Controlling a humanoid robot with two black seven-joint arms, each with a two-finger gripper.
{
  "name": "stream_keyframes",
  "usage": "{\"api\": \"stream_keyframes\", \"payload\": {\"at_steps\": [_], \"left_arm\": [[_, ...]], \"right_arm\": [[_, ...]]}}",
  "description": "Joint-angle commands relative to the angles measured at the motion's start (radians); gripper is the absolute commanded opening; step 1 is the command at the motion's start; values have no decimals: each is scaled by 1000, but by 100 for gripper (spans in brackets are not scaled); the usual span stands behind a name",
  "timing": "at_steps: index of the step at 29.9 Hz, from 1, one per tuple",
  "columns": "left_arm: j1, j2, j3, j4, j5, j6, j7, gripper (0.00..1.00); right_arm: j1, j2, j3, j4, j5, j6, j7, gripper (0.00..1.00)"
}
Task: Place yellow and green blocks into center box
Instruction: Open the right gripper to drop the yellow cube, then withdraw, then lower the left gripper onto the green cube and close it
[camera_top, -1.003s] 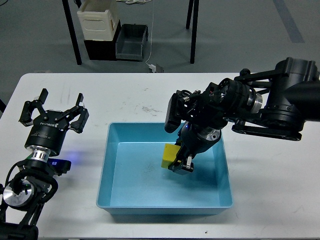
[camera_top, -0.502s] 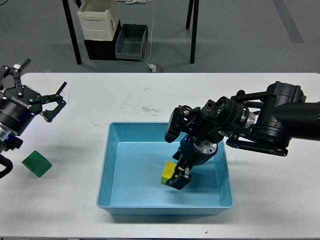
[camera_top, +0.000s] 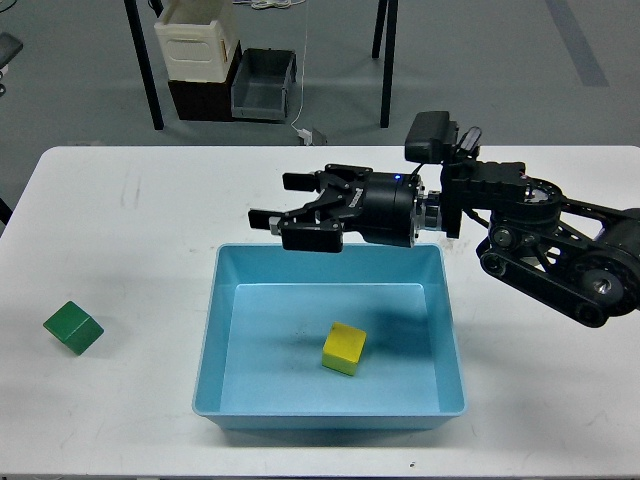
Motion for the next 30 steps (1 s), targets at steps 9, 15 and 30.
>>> {"api": "stream_keyframes", "payload": {"at_steps": [9, 15, 30], "left_arm": [[-11, 28, 36, -7, 102, -25, -240, 100], [-14, 234, 172, -41, 488, -25, -240, 100], [-94, 370, 738, -82, 1107, 55, -240, 100]], "right_arm": [[-577, -47, 568, 374, 341, 44, -337, 100], [-772, -75, 763, 411, 528, 80, -373, 100], [-1077, -76, 1079, 414, 619, 118, -361, 100]]}}
